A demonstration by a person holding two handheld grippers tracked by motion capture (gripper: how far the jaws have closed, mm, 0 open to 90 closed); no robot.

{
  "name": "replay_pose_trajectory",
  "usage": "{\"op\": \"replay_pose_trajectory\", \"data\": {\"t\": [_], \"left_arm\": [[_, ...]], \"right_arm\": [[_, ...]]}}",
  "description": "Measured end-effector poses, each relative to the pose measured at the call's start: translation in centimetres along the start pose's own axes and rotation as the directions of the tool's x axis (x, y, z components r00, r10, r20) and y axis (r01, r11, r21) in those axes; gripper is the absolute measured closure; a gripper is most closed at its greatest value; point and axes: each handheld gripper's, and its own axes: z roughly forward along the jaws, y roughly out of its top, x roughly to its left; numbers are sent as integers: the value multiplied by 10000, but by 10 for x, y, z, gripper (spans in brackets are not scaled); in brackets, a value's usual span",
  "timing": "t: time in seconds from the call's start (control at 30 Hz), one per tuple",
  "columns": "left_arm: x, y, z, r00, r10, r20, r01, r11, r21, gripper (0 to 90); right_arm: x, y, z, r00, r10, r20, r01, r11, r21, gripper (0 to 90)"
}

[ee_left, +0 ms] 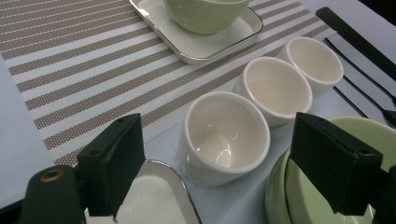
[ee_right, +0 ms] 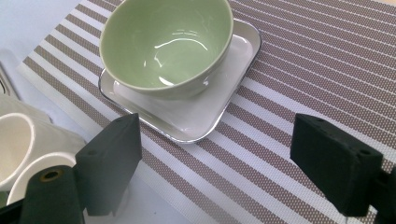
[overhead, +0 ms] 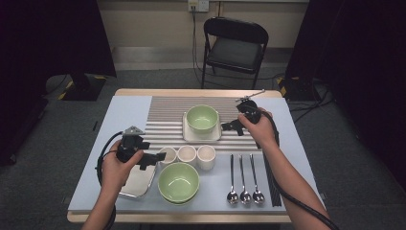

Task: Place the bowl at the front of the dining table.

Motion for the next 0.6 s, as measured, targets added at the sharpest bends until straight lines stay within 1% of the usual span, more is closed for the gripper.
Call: {"op": "replay_pose_trajectory", "data": {"t": [0.03, 0.07, 0.13, 0.17, 0.23, 0.3, 0.33, 0.4, 0.43, 0.53, 0.6], "left_arm": [[-1, 1, 1, 10000, -55, 34, 55, 10000, -2, 173], [-2, 2, 1, 10000, 34, 12, -34, 10000, 27, 173], [-3, 4, 2, 10000, 32, 82, -33, 10000, 48, 173], [-4, 5, 2, 9999, 65, 84, -65, 10000, 50, 173], [-6, 7, 3, 9999, 133, 84, -134, 9999, 90, 173], [-8, 8, 4, 9999, 59, 112, -60, 9999, 83, 173], [-8, 8, 4, 9998, 177, 110, -178, 9998, 134, 172], [-9, 9, 5, 9998, 185, 105, -187, 9996, 187, 173], [-10, 10, 5, 9997, 148, 172, -151, 9997, 169, 173], [-11, 11, 5, 9999, 102, 134, -104, 9998, 147, 173], [-12, 12, 5, 9997, 170, 156, -174, 9996, 223, 173]], "right_arm": [[0, 0, -1, 10000, 28, 9, -28, 10000, 37, 160], [0, -1, -2, 10000, 38, -22, -38, 10000, 28, 160], [0, -3, -3, 10000, 62, -64, -62, 10000, 3, 160], [0, -4, -4, 9999, 155, -31, -155, 9999, 60, 160], [0, -6, -4, 9999, 90, -74, -90, 10000, 41, 160], [0, -7, -5, 10000, 58, -68, -58, 10000, 42, 160], [0, -8, -5, 9999, 90, -86, -90, 10000, 34, 160], [0, -9, -6, 9999, 136, -78, -135, 9999, 61, 160], [1, -10, -6, 9999, 124, -90, -124, 9999, 55, 160], [1, -11, -7, 9999, 104, -117, -103, 9999, 48, 160], [1, -12, -8, 9999, 83, -128, -83, 10000, 41, 160]]}}
